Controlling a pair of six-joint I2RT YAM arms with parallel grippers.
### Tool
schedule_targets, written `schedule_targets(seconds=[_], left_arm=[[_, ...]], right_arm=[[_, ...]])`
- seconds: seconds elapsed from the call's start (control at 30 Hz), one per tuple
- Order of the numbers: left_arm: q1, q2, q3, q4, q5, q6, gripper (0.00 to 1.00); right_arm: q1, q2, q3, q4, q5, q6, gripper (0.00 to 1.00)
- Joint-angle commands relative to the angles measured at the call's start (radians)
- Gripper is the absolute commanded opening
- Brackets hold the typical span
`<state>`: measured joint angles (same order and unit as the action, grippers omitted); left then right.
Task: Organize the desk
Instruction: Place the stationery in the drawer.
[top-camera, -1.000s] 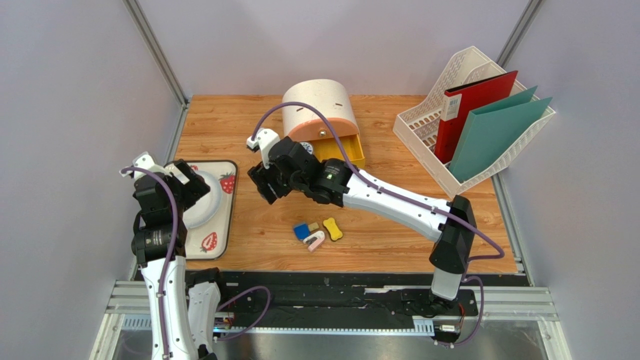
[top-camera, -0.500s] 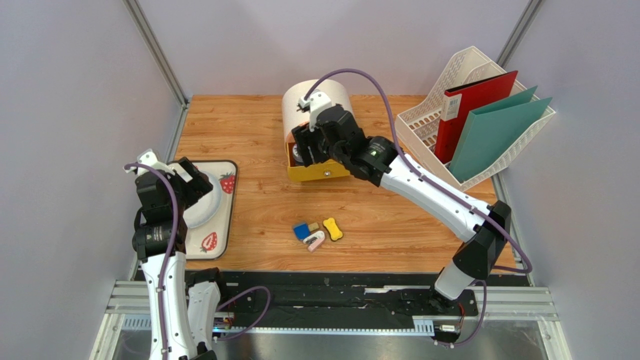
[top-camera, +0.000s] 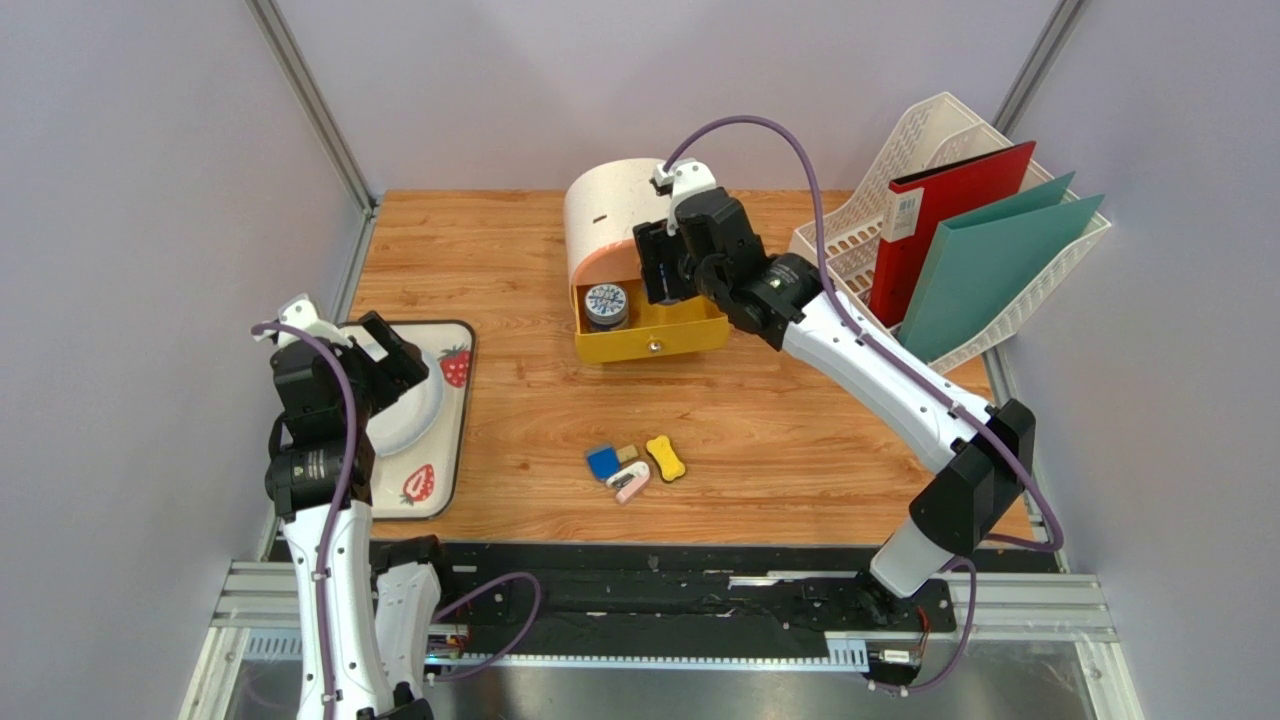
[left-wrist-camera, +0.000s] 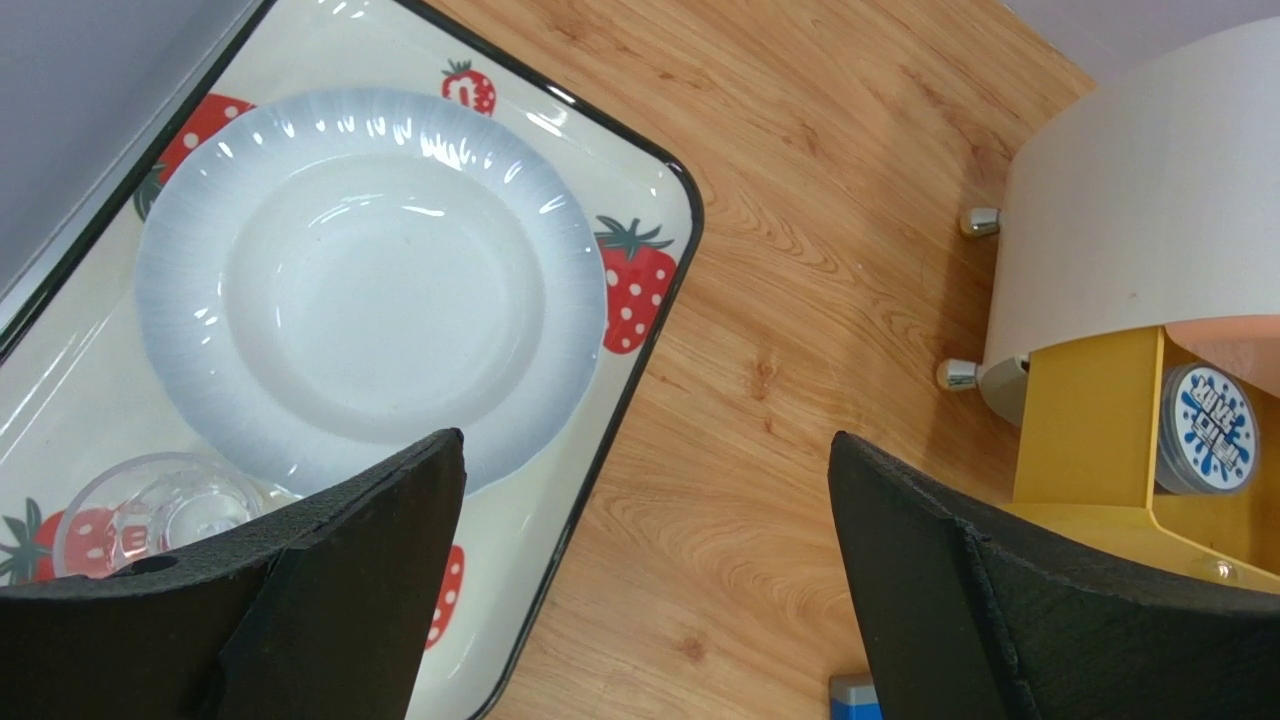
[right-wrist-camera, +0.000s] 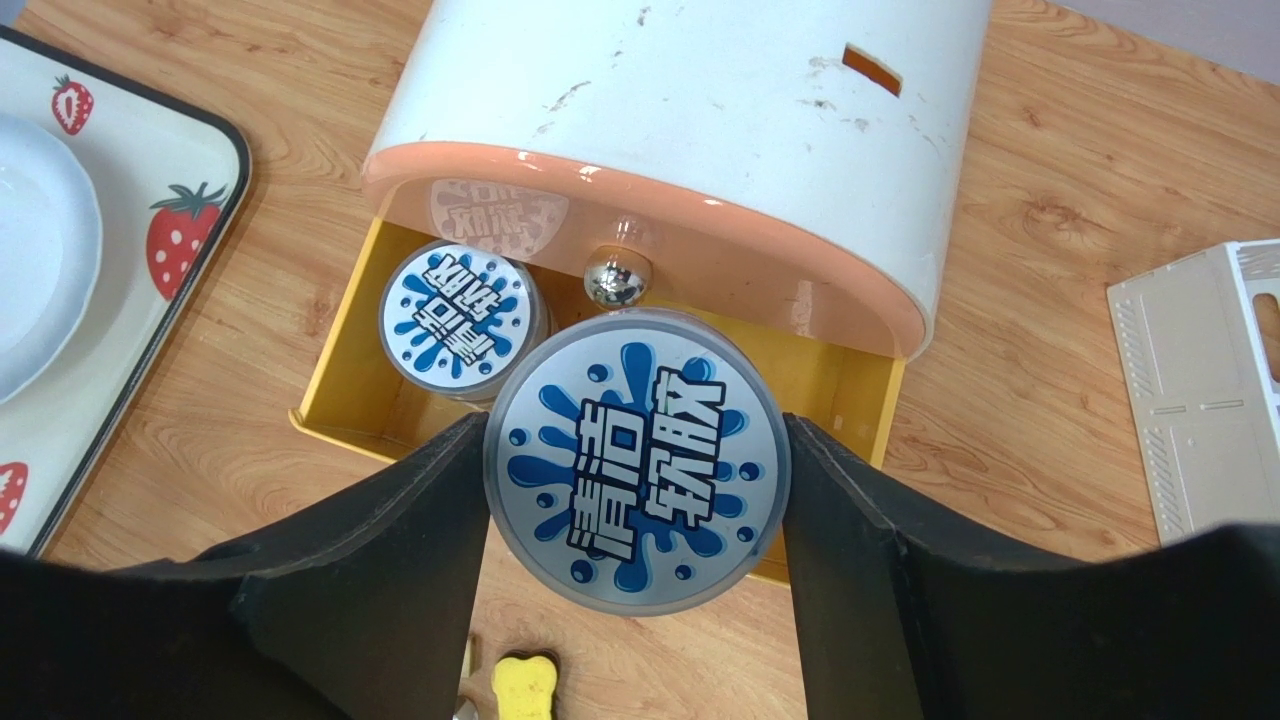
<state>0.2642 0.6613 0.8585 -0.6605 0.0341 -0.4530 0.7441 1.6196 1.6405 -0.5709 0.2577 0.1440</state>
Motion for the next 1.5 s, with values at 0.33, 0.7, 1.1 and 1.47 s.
schedule_targets(seconds=[0.33,0.7,1.1,1.47], left_arm=[[0.01,0.031,-0.009,0.053,0.089,0.031,0.99],[0.01,0.035,-0.009,0.052,0.096,0.031,0.99],[0.01,0.038,-0.009,0.053,0.098,0.031,0.99],[0.009,0.038,-0.007,0.05,0.09,0.031,0.99]], right_arm=[[-0.003,0.037,-0.024,0.123,0.064,0.054,0.08],[-0.002,0.068,-0.048,0.152,0.077,0.085,0.08],[0.0,0.118,-0.053,0.17,0.078,0.114,0.08],[0.004,0.172,-0.028,0.161,0.058,0.112,0.13]])
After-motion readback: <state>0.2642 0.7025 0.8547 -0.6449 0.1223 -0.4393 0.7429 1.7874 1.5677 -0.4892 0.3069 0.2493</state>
